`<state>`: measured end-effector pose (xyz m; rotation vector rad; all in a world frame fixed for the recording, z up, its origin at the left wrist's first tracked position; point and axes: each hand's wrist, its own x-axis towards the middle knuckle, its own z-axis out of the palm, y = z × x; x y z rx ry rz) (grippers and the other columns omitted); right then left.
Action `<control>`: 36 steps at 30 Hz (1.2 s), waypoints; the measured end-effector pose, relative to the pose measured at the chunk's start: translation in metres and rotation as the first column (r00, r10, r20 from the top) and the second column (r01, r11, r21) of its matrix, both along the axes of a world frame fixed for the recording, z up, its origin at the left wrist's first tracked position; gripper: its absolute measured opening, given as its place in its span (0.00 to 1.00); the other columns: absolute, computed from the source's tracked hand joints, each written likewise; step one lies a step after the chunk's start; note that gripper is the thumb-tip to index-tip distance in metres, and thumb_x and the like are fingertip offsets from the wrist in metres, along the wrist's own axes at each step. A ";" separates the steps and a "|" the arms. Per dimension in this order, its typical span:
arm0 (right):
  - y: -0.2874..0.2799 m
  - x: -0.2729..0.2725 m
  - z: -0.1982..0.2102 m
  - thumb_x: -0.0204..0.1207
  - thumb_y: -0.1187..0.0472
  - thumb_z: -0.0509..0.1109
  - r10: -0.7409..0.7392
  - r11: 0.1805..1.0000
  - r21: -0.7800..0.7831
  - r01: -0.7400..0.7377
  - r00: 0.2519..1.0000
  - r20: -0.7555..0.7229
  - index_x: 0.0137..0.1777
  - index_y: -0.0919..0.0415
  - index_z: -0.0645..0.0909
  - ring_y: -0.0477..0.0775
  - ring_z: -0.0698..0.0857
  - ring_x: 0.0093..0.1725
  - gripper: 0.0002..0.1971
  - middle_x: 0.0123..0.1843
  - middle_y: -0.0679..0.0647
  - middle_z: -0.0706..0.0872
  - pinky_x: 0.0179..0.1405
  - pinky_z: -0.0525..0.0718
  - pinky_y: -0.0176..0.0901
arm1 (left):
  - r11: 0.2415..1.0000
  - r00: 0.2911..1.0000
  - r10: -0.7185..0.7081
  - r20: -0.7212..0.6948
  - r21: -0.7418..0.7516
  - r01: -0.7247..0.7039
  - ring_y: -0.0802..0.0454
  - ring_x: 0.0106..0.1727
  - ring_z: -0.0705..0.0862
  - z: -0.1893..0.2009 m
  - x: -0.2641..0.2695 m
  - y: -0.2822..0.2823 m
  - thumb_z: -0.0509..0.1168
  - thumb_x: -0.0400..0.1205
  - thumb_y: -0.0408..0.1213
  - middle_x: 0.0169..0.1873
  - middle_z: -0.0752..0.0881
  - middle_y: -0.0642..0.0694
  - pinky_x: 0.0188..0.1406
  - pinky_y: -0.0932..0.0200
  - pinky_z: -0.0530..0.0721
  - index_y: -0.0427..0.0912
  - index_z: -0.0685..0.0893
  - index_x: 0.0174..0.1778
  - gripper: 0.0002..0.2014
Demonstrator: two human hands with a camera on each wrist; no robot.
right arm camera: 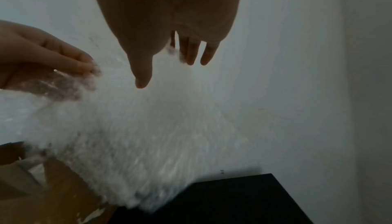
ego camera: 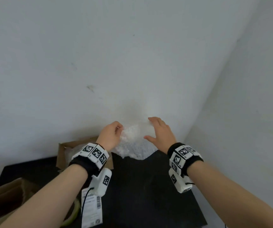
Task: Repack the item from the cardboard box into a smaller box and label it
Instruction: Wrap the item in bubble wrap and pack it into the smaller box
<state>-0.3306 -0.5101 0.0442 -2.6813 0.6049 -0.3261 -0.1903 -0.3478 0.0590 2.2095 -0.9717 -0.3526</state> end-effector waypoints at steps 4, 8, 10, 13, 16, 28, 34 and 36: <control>0.012 0.004 -0.001 0.73 0.49 0.74 -0.114 0.965 0.235 0.112 0.993 -0.008 0.83 0.58 0.46 0.58 0.67 0.77 0.48 0.83 0.57 0.55 0.76 0.68 0.55 | 0.961 0.968 0.098 -0.230 -0.232 -0.152 0.59 0.26 0.84 0.020 0.011 0.018 0.56 0.86 0.33 0.38 0.86 0.47 0.24 0.66 0.79 0.39 0.78 0.52 0.06; 0.028 0.012 -0.003 0.74 0.49 0.73 -0.184 0.801 0.572 0.174 0.982 -0.040 0.82 0.56 0.47 0.60 0.71 0.75 0.45 0.81 0.60 0.61 0.74 0.71 0.54 | 0.909 0.933 0.108 -0.344 -0.346 -0.233 0.50 0.30 0.86 0.036 0.021 0.039 0.55 0.87 0.32 0.39 0.87 0.45 0.23 0.61 0.80 0.41 0.77 0.48 0.07; 0.038 0.016 -0.004 0.76 0.50 0.70 -0.216 0.703 0.688 0.179 0.976 -0.033 0.81 0.59 0.48 0.60 0.68 0.77 0.42 0.80 0.62 0.63 0.75 0.69 0.51 | 0.901 0.931 0.108 -0.350 -0.361 -0.240 0.39 0.35 0.85 0.039 0.026 0.049 0.55 0.87 0.32 0.40 0.88 0.43 0.31 0.50 0.83 0.45 0.77 0.45 0.08; 0.053 0.024 -0.002 0.79 0.53 0.68 -0.231 0.589 0.796 0.140 0.973 0.000 0.81 0.59 0.50 0.57 0.74 0.72 0.37 0.74 0.63 0.74 0.69 0.69 0.44 | 0.904 0.939 0.131 -0.318 -0.351 -0.245 0.34 0.38 0.84 0.039 0.034 0.065 0.56 0.86 0.33 0.42 0.88 0.44 0.34 0.44 0.83 0.49 0.77 0.44 0.09; 0.063 0.034 -0.002 0.78 0.58 0.70 -0.285 0.549 0.829 0.111 0.957 0.060 0.79 0.56 0.57 0.54 0.81 0.62 0.33 0.66 0.63 0.81 0.67 0.72 0.43 | 0.901 0.935 0.164 -0.313 -0.338 -0.271 0.38 0.37 0.84 0.039 0.041 0.081 0.57 0.86 0.33 0.43 0.89 0.45 0.34 0.47 0.82 0.49 0.77 0.45 0.08; 0.093 0.063 0.015 0.69 0.73 0.76 -0.219 0.663 0.745 -0.077 0.931 0.291 0.61 0.64 0.83 0.42 0.86 0.37 0.20 0.38 0.53 0.84 0.44 0.82 0.25 | 0.913 0.941 0.153 -0.300 -0.321 -0.251 0.44 0.47 0.86 0.035 0.078 0.155 0.70 0.77 0.27 0.45 0.87 0.39 0.49 0.56 0.82 0.54 0.81 0.61 0.21; 0.102 0.072 0.023 0.69 0.70 0.77 -0.134 0.771 0.634 -0.057 0.959 0.249 0.54 0.65 0.86 0.41 0.80 0.34 0.13 0.36 0.49 0.82 0.40 0.78 0.20 | 0.933 0.955 0.183 -0.234 -0.266 -0.244 0.45 0.48 0.85 0.028 0.091 0.174 0.70 0.76 0.25 0.44 0.85 0.43 0.51 0.61 0.83 0.42 0.86 0.56 0.14; 0.106 0.073 0.027 0.70 0.67 0.77 -0.127 0.809 0.586 -0.048 0.959 0.254 0.49 0.63 0.88 0.45 0.80 0.37 0.08 0.39 0.53 0.86 0.41 0.78 0.20 | 0.937 0.962 0.183 -0.205 -0.260 -0.234 0.49 0.44 0.84 0.028 0.094 0.179 0.71 0.75 0.25 0.40 0.85 0.46 0.45 0.68 0.84 0.42 0.87 0.49 0.10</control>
